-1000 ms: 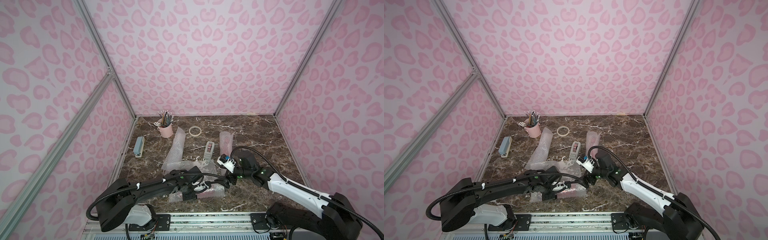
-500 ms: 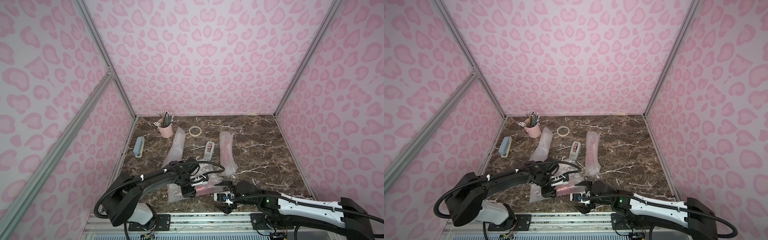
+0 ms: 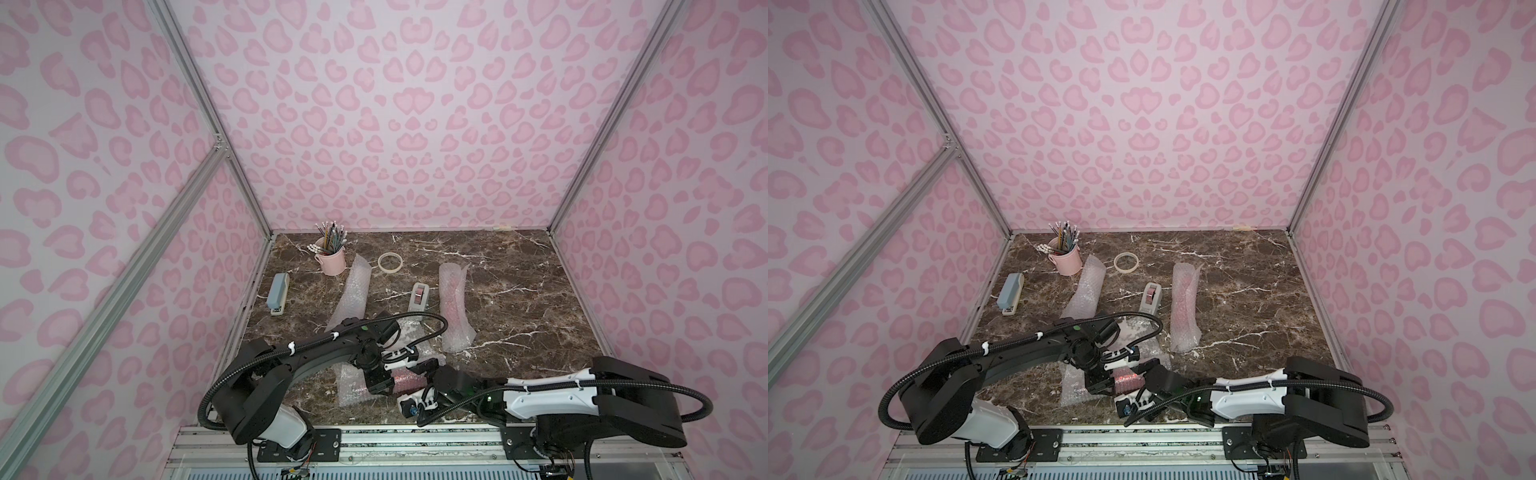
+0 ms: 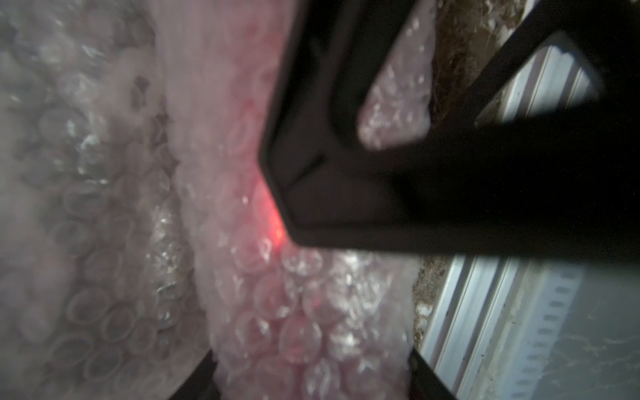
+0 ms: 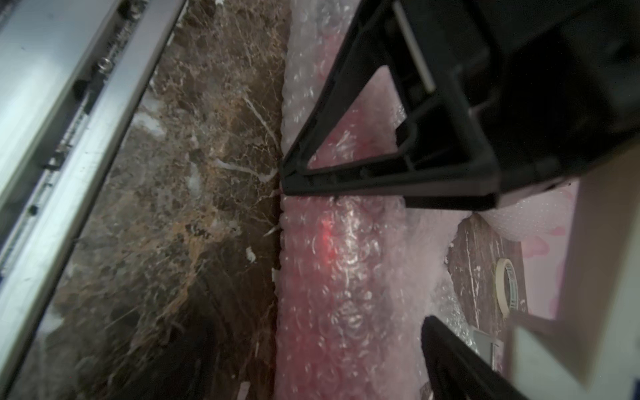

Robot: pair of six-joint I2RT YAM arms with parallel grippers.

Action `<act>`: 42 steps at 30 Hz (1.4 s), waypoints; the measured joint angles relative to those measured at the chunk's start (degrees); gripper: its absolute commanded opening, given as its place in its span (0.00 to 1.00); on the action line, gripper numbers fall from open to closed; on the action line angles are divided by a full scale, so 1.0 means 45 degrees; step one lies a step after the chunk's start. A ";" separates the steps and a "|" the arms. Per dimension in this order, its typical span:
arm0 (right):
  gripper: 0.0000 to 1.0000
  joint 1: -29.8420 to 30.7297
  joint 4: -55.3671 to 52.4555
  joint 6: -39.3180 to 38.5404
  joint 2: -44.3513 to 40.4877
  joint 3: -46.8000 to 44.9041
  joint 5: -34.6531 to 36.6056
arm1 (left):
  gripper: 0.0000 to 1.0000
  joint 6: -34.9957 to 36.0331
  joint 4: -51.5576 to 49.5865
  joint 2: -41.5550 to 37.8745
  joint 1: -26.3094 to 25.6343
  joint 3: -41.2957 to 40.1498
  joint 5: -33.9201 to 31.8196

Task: Wrap wine bottles in bubble wrap
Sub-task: Wrap the wine bottle in bubble wrap.

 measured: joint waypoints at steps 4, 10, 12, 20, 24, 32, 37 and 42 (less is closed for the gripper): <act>0.86 -0.0102 0.1035 -0.0316 0.1098 0.0257 0.0083 | 0.51 -0.0092 0.0044 -0.0024 0.0010 0.0049 -0.0058; 0.79 -0.0481 0.1462 -0.0296 0.2050 0.0860 0.0228 | 0.52 -0.0563 0.0092 -0.0024 0.0083 0.0063 -0.0622; 0.75 -0.0563 0.1462 -0.0291 0.2351 0.1069 0.0379 | 0.52 -0.0695 0.0126 -0.0019 0.0092 0.0068 -0.0874; 0.74 -0.0767 0.1899 -0.0223 0.2448 0.0918 0.0510 | 0.57 -0.0874 0.0228 0.0063 0.0087 0.0107 -0.1054; 0.75 -0.0748 0.2414 -0.0413 0.2016 0.0243 0.0986 | 0.59 -0.0588 0.0466 0.0228 0.0029 0.0316 -0.0457; 0.71 -0.0549 0.3191 -0.0651 0.2691 0.0393 0.2035 | 0.63 -0.0549 0.0447 0.0505 0.0112 0.0481 -0.0364; 0.54 -0.0597 0.2720 -0.0622 0.2880 0.0695 0.1535 | 0.73 -0.0257 0.0257 0.0393 0.0126 0.0393 -0.0787; 0.50 -0.0656 0.2414 -0.0719 0.2880 0.0772 0.1132 | 0.82 -0.0131 0.0398 -0.0588 0.0131 0.0185 -0.0801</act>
